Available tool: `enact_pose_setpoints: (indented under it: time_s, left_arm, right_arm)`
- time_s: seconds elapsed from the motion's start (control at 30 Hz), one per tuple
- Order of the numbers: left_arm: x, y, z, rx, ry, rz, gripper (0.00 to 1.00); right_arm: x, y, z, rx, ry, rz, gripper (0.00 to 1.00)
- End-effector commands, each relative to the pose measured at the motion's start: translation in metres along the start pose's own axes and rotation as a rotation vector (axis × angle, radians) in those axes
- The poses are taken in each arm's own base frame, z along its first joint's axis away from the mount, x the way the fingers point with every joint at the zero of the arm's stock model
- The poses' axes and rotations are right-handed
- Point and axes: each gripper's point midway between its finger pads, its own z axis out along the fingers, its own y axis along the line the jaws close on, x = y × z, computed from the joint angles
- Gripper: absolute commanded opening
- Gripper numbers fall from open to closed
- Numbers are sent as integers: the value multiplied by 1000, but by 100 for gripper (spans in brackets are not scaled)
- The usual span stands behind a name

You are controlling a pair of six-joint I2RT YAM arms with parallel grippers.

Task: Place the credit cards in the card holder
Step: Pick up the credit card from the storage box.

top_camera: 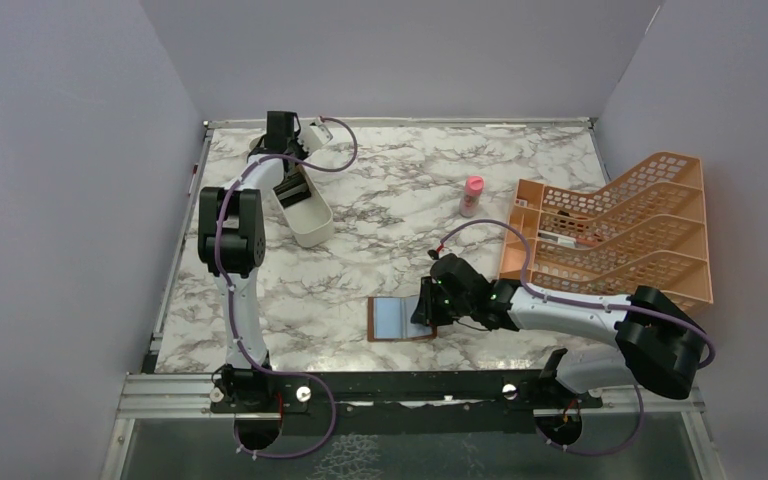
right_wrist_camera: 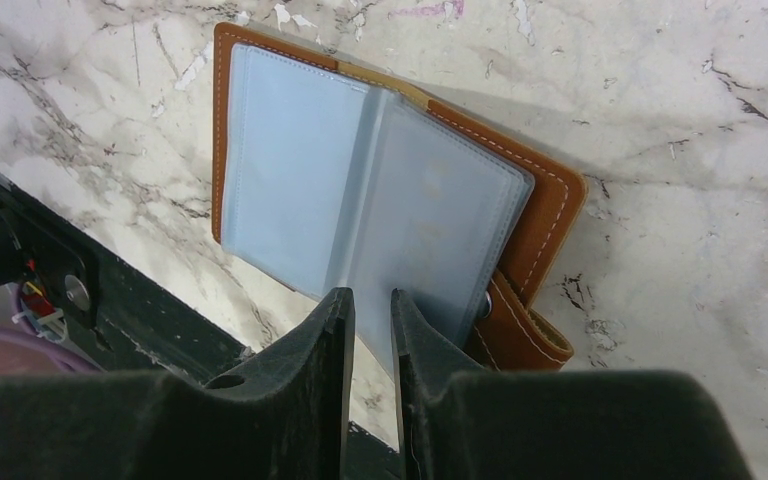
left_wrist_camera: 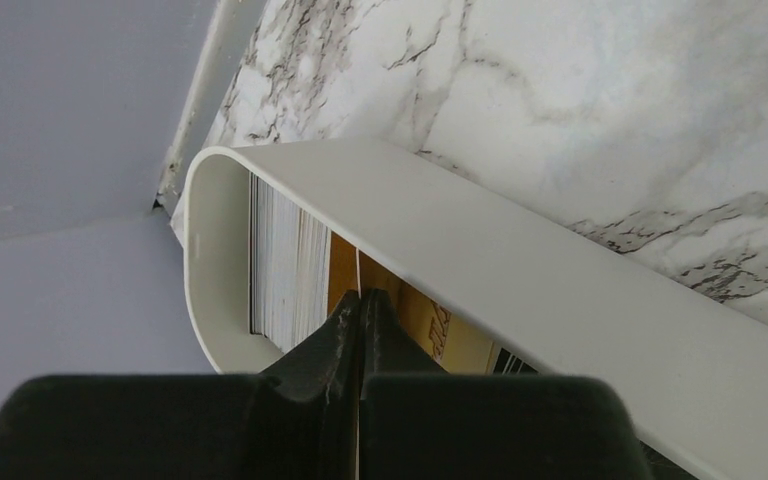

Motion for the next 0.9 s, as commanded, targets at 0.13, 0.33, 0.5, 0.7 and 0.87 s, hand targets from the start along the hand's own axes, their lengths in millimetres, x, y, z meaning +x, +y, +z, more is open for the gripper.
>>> enact_pose_setpoints:
  time_s: [0.13,0.33,0.5,0.7,0.87]
  left_arm:
    - [-43,18,-43,4,-127,-178,0]
    - [-49,19,-67,-9,-136,-257,0]
    - [-48,18,-77,-27,-115,-297,0]
    - [-76,28,-113,-16,-218,-490,0]
    - [-93,23,-155,47,-298,-768,0]
  right_arm:
    - [-5,14,-1,-45,-7,-2,25]
    - [-5,14,0,-53,-8,-12,26]
    - [-3,15,2,-64,-8,-9,26]
    - [-7,18,3,-69,-18,-6,26]
    - [-8,14,2,-56,-28,-6,26]
